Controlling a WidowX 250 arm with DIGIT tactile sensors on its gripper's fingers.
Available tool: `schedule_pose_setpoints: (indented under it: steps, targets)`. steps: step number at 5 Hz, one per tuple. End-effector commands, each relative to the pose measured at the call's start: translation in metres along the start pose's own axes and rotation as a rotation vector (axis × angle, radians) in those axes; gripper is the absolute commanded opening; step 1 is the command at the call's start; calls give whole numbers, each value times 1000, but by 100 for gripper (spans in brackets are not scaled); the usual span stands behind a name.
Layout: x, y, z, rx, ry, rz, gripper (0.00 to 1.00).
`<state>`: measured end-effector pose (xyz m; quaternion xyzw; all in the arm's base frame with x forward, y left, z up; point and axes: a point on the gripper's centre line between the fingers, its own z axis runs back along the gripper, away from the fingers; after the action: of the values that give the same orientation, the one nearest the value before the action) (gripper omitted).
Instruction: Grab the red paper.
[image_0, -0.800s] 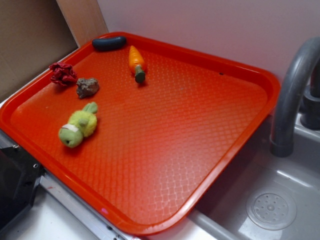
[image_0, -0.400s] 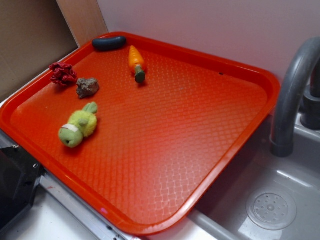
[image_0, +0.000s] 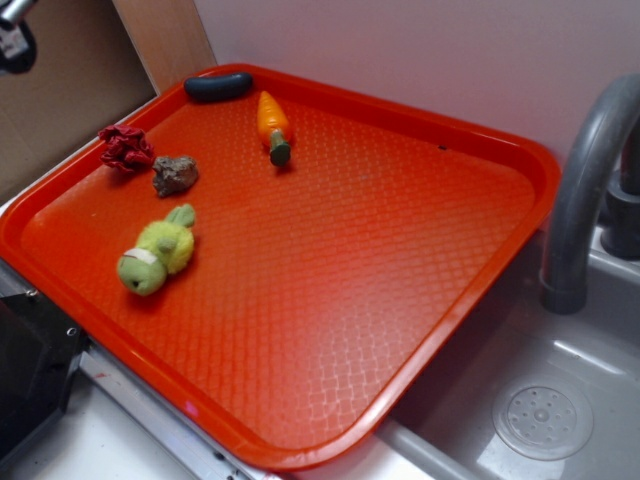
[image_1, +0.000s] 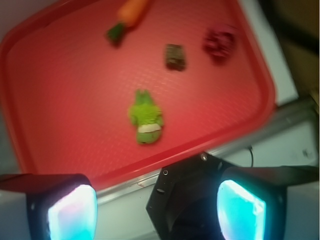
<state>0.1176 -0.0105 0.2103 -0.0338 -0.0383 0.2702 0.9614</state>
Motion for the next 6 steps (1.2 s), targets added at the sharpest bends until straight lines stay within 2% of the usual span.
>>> schedule_pose_setpoints:
  steps: [1,2,3,4,5,6]
  targets:
    - [54,27,-29,46,-184,309,100]
    - [76,42,-44,64,-240,415,100]
    - [101,52,-63,101,-224,469,100]
    - [106,64,-85,161,-251,527,100]
    - [122,74,-107,180,-251,570,100]
    - [129,80,-122,232,-269,597,100]
